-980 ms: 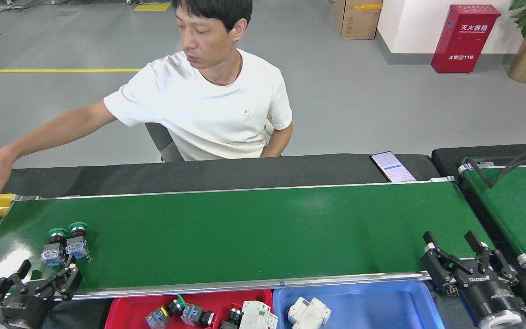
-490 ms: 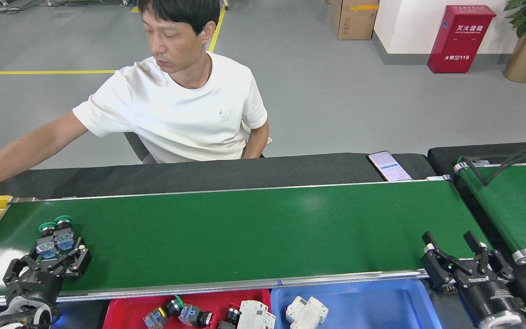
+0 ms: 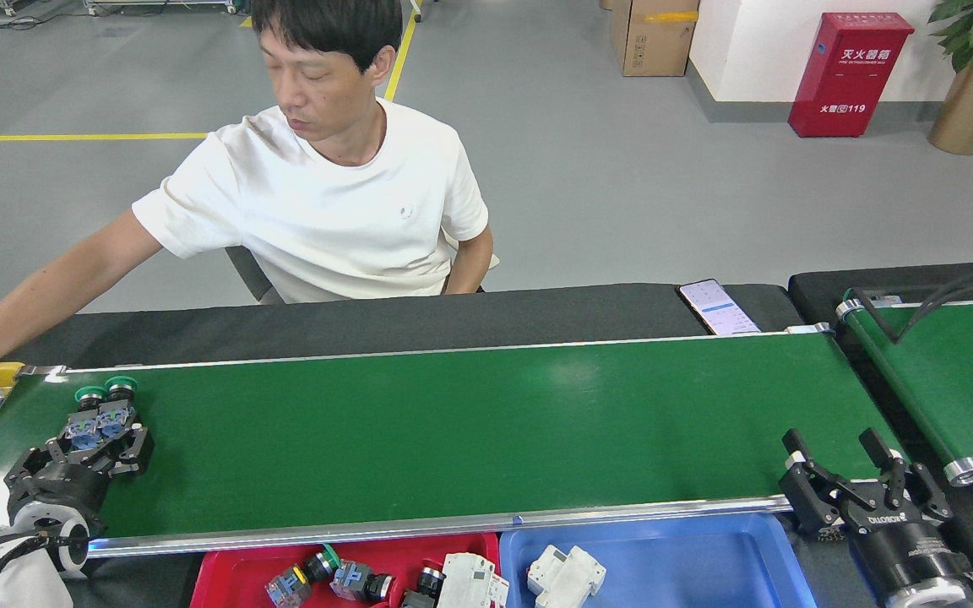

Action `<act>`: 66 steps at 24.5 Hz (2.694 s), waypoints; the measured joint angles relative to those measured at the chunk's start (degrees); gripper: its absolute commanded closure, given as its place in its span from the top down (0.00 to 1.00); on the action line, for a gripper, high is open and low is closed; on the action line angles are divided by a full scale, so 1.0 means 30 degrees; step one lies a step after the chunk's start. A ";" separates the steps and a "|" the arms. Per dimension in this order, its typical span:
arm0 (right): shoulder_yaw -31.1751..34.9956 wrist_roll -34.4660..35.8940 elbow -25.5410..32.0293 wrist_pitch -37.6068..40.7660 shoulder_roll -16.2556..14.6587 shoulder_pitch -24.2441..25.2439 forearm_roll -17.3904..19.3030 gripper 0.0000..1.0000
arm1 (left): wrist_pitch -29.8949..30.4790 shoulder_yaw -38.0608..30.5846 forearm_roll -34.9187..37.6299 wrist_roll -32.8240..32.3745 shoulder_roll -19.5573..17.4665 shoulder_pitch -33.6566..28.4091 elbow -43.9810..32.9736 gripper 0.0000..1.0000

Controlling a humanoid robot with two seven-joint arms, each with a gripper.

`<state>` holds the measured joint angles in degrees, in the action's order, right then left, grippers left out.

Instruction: Pick switch part from conveyor to tray

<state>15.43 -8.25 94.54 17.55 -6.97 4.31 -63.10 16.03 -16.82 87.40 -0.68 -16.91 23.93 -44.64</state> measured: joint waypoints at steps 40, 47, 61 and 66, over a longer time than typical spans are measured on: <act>-0.3972 0.4076 0.1995 -0.5518 -0.2880 0.3715 -0.0005 1.00 | 0.7747 -0.0158 -0.1428 0.2339 0.5112 -1.5097 -1.8765 1.00; -0.4275 0.5158 0.1989 -0.5571 -0.2877 0.3534 0.1560 1.00 | 0.6635 -0.4732 -0.1925 0.2176 0.6168 -1.4949 -1.7503 1.00; -0.4366 0.4123 0.1633 -0.4561 -0.2862 0.3479 0.1466 1.00 | 0.3349 -0.3386 -0.2069 0.2145 0.6155 -1.4898 -1.8060 1.00; -0.3022 0.4029 0.1777 -0.4449 -0.2847 0.4464 0.1485 1.00 | 0.0130 0.0765 -0.2024 0.1583 0.5382 -1.4558 -1.8348 1.00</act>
<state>6.36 3.84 99.87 4.20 -15.52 17.70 -58.65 16.42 -14.53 81.33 4.07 -0.76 -19.74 -99.69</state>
